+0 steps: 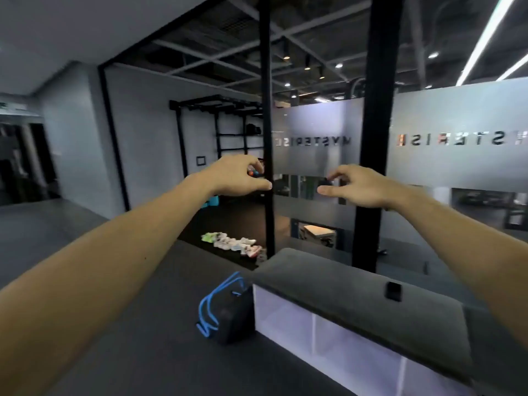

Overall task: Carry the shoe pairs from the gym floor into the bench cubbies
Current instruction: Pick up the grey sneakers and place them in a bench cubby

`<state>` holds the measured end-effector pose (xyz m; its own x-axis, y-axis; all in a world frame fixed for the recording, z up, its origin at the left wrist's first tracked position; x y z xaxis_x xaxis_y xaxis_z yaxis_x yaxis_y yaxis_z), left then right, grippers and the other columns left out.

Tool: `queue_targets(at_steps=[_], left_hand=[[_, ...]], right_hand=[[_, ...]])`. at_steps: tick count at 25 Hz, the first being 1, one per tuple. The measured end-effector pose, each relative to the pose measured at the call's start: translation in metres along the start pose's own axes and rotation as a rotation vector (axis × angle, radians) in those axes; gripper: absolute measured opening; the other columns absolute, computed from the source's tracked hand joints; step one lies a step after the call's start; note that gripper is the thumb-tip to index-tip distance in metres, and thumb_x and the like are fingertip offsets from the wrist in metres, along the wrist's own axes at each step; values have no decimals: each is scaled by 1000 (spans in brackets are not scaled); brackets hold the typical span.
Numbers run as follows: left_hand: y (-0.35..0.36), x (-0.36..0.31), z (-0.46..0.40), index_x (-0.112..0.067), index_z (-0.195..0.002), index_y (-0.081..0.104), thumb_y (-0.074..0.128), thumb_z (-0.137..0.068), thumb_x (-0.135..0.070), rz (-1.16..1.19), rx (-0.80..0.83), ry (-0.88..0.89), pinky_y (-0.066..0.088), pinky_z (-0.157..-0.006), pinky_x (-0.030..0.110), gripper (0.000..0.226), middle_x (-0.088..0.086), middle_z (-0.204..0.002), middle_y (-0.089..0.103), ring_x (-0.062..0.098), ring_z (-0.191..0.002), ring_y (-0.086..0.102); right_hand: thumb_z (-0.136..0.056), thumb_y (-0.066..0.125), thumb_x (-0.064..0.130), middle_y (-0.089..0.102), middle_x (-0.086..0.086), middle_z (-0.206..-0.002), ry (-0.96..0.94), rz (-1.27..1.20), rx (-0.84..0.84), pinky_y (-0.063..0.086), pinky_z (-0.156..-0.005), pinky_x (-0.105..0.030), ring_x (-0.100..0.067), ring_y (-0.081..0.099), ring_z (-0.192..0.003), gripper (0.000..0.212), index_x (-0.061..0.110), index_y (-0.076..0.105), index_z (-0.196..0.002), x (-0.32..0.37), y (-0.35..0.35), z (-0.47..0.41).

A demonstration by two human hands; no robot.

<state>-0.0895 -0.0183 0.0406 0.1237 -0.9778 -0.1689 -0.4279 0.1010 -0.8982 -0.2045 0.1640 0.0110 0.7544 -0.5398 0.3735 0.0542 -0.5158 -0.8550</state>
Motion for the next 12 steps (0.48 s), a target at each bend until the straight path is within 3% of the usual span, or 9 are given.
queue_targets(at_steps=[3, 6, 12], left_hand=[[-8, 81, 8, -26, -125, 54, 60, -83, -59, -21, 6, -94, 36, -88, 28, 53, 0, -134, 53, 18, -121, 49], [-8, 157, 8, -25, -128, 53, 59, -82, -61, -38, 20, -171, 39, -89, 30, 59, 2, -132, 54, 20, -120, 50], [4, 294, -36, -24, -131, 51, 60, -84, -58, -34, -8, -262, 36, -87, 28, 58, 6, -135, 51, 22, -120, 50]], right_hand=[[-82, 58, 59, 54, -2, -129, -90, -28, 23, 40, -100, -33, -20, 50, -120, 64, 16, 53, -129, 56, 51, -52], [-85, 54, 60, 53, -3, -128, -151, -10, 55, 36, -91, -29, -19, 49, -116, 60, 17, 53, -128, 102, 102, -106], [-85, 54, 58, 50, -5, -137, -222, -30, 80, 34, -95, -28, -21, 46, -125, 60, 16, 53, -129, 140, 188, -245]])
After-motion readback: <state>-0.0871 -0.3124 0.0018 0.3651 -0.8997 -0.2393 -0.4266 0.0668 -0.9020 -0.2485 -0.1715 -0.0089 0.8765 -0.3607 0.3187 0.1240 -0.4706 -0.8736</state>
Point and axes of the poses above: each hand's wrist, its own z-axis away from the middle knuckle, its own y-axis out of the palm, x = y × z, the point moved 10 cm from there along -z, towards the middle knuckle
